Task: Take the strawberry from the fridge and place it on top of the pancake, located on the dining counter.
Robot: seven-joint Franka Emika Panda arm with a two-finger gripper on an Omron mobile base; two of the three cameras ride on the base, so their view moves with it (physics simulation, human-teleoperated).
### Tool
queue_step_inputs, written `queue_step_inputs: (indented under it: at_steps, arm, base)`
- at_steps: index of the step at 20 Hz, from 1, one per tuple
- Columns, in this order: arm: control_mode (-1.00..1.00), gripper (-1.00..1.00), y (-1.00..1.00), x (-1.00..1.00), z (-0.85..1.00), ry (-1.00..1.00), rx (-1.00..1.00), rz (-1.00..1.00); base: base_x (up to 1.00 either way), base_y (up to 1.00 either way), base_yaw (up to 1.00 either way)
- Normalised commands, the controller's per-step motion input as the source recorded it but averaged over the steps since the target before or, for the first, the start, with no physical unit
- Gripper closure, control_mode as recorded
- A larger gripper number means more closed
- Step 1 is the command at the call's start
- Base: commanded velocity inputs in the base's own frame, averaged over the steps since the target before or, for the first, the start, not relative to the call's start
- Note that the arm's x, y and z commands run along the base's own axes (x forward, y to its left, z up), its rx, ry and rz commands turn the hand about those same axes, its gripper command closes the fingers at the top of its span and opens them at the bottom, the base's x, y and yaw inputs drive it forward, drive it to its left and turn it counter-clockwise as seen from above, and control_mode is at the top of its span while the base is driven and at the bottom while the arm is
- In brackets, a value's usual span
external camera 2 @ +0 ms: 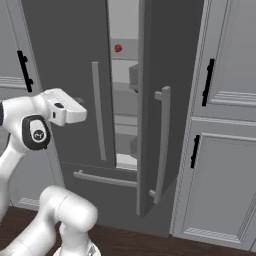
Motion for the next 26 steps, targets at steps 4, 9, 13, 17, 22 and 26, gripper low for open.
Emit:
queue_step_inputs:
  at_steps: [4, 9, 13, 17, 22, 26]
  arm:
    - [-1.00, 1.00, -0.14, 0.67, -0.44, 0.00, -0.01, 0.00]
    - [-1.00, 1.00, -0.49, 0.44, -0.19, 0.00, 0.00, -0.05]
    - [-1.00, 1.00, -0.55, 0.40, -0.09, 0.00, 0.00, -0.16]
    - [-1.00, 1.00, -0.65, 0.34, -0.16, 0.00, 0.00, -0.18]
    - [-1.00, 1.00, -0.83, 0.64, -0.30, 0.00, 0.00, -0.09]
    - [-1.00, 1.00, -0.68, 0.65, -0.31, 0.00, 0.00, -0.01]
  base:
    - [0.00, 0.00, 0.00]
    - [0.00, 0.00, 0.00]
    - [0.00, 0.00, 0.00]
    - [0.00, 0.00, 0.00]
    - [0.00, 0.00, 0.00]
    - [0.00, 0.00, 0.00]
